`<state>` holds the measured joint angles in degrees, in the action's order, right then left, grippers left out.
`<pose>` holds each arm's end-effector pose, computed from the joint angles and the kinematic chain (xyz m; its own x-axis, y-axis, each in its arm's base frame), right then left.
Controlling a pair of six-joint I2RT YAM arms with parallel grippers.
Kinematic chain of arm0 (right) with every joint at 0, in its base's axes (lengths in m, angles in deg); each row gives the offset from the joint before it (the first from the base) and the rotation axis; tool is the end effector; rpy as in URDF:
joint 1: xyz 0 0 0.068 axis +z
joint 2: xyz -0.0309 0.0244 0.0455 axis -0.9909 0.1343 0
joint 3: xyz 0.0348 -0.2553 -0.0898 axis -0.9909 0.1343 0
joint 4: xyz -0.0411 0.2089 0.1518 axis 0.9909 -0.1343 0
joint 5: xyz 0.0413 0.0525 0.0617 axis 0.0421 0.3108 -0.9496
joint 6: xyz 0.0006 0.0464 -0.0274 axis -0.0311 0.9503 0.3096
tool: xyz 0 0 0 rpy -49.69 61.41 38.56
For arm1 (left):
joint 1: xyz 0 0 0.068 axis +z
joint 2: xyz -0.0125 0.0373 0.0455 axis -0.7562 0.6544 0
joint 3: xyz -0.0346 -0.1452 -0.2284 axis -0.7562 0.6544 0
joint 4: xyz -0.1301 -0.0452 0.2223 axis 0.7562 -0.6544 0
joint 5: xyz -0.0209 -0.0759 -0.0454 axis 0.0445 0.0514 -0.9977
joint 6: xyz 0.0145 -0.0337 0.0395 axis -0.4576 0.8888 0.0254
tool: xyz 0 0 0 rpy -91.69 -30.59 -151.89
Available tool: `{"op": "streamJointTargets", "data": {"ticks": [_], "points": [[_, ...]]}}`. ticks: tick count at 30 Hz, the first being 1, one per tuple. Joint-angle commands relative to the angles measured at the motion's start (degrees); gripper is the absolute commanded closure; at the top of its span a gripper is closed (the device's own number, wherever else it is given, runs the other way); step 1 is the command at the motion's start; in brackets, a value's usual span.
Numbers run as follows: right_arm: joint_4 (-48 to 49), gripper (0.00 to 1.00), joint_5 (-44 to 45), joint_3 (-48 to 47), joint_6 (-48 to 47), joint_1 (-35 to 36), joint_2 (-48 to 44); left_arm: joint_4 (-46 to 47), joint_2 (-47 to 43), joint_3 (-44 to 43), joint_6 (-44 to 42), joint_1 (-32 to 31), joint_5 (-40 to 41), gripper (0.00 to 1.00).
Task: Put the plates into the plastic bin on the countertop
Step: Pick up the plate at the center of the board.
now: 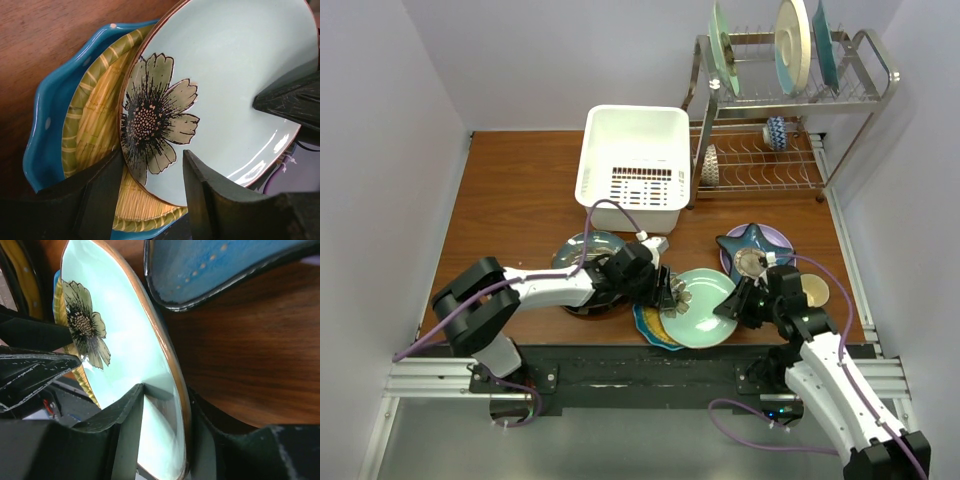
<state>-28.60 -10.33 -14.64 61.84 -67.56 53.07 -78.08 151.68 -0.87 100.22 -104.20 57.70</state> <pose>0.1152 0.0426 0.1709 -0.8421 0.4345 -0.3195 0.1547 0.7621 0.6287 0.1767 -0.2643 0.1644 -0.9047 0.0925 -0.4160 0.3445 0.7334 -0.5861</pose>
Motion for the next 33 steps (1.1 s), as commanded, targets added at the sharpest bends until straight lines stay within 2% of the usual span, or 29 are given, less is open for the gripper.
{"op": "streamJointTargets", "data": {"ticks": [1, 3, 4, 7, 8, 9, 22, 33], "points": [[4.56, 0.63, -3.41, 1.91, 3.88, 0.22, -1.29, -4.09, 3.49, 1.66, 0.2, -1.18, -0.53, 0.44], [4.21, 0.71, -3.15, 1.57, 4.41, 0.22, -2.33, -4.26, 3.57, 1.66, 0.2, -1.27, -0.44, 0.44], [3.51, 0.79, -2.89, 1.3, 4.5, 0.22, -2.78, -4.27, 3.57, 1.57, 0.2, -1.18, -0.44, 0.44], [1.75, 0.89, -1.65, -0.19, 4.5, 0.22, -4.01, -4.53, 3.66, 1.57, 0.11, -1.18, -0.26, 0.44], [1.48, 0.96, -1.48, -0.54, 4.41, 0.22, -4.18, -4.7, 3.49, 1.49, 0.11, -1.18, 0.0, 0.44], [1.22, 0.99, -1.39, -1.24, 4.41, 0.13, -4.36, -4.88, 3.22, 1.48, 0.11, -1.18, 0.09, 0.44], [-2.65, 1.0, 0.37, -6.43, 2.13, 0.22, -4.8, -7.87, -2.66, 0.17, -0.94, -1.18, 4.22, 0.35], [-3.53, 1.0, 0.81, -8.63, 1.6, 0.22, -4.98, -9.01, -8.2, -0.36, -1.82, -1.18, 6.5, 0.32]]}}
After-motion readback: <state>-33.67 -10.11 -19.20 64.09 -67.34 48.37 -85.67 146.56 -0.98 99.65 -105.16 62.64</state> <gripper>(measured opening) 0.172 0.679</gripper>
